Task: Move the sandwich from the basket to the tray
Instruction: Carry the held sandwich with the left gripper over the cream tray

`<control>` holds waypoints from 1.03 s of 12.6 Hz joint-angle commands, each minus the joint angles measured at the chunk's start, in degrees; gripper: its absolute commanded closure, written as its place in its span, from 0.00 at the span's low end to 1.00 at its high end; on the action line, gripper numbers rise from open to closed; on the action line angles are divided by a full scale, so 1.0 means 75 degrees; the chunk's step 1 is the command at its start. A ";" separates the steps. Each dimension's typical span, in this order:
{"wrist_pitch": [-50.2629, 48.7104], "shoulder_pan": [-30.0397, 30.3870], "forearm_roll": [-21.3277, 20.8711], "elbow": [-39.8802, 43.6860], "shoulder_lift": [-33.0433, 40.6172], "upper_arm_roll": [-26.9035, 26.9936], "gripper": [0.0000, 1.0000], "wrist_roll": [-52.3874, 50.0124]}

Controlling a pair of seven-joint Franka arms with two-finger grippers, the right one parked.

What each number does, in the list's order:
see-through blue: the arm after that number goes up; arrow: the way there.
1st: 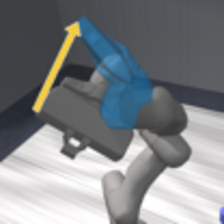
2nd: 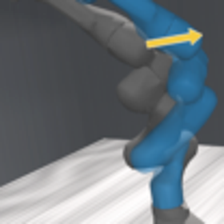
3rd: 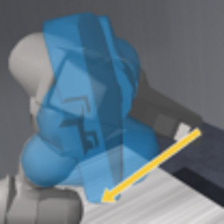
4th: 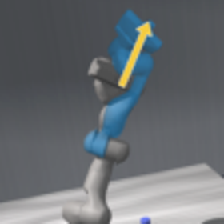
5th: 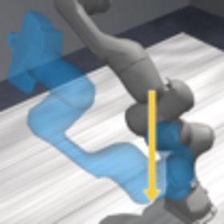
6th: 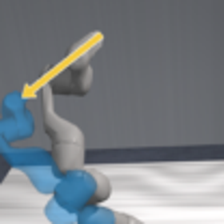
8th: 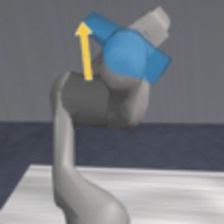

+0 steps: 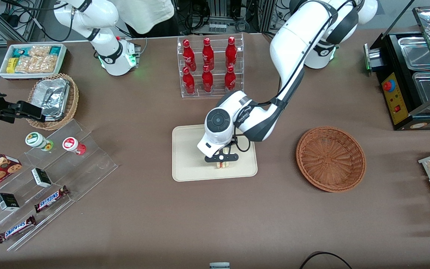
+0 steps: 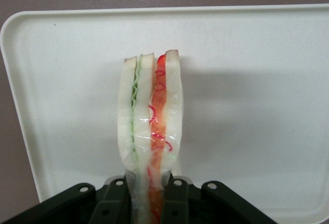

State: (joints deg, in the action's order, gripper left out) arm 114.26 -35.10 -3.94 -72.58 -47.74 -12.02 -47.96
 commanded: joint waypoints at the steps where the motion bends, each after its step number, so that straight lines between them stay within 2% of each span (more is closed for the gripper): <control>1: -0.0340 -0.0276 -0.0142 0.0735 -0.0419 0.0114 1.00 -0.0296; 6: -0.0329 -0.0371 -0.0388 0.0736 -0.0560 0.0126 1.00 -0.0565; 11: -0.0270 -0.0371 -0.0400 0.0842 -0.0689 0.0114 1.00 -0.0929; 12: -0.0259 -0.0371 -0.0400 0.0842 -0.0701 0.0114 0.95 -0.0929; 13: -0.0235 -0.0371 -0.0389 0.0842 -0.0701 0.0102 0.42 -0.0929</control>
State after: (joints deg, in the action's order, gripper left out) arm 113.50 -36.77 -5.78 -68.97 -51.67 -11.84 -53.27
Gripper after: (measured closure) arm 0.828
